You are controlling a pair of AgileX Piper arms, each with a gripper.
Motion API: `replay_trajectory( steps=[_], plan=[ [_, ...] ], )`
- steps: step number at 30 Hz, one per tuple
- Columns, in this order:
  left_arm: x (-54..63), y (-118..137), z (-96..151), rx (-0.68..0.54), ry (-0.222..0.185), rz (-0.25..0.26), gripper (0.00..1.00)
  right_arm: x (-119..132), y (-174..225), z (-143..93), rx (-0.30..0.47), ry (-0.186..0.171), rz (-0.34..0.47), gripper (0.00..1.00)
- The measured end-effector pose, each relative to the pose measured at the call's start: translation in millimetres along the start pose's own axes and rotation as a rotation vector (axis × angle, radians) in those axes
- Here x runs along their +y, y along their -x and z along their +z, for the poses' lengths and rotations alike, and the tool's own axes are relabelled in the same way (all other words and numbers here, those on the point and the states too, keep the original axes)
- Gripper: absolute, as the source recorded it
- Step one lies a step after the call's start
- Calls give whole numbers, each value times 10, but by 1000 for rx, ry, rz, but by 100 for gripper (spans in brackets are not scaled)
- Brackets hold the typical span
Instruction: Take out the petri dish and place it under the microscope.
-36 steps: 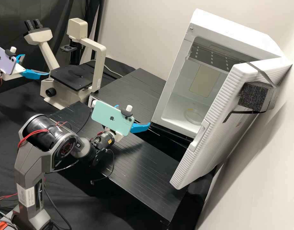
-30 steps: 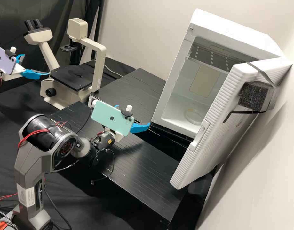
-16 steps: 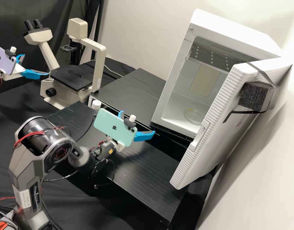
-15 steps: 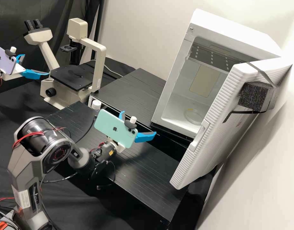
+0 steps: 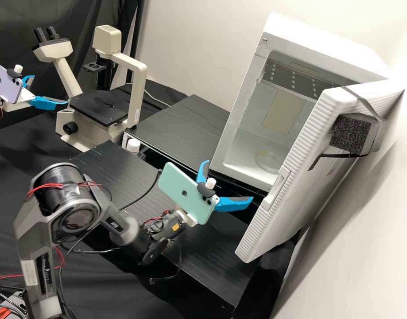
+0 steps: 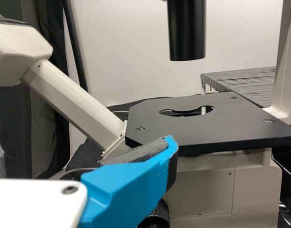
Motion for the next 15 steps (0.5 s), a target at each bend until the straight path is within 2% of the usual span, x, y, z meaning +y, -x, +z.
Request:
replay_trajectory(
  steps=[5, 15],
  plan=[
    [0, 0, 0, 0, 0, 0, 100, 54, -346, 72, -4, 17, 8, 100],
    [0, 0, 0, 0, 0, 0, 100, 45, -926, 317, -97, 23, -23, 100]
  ],
)
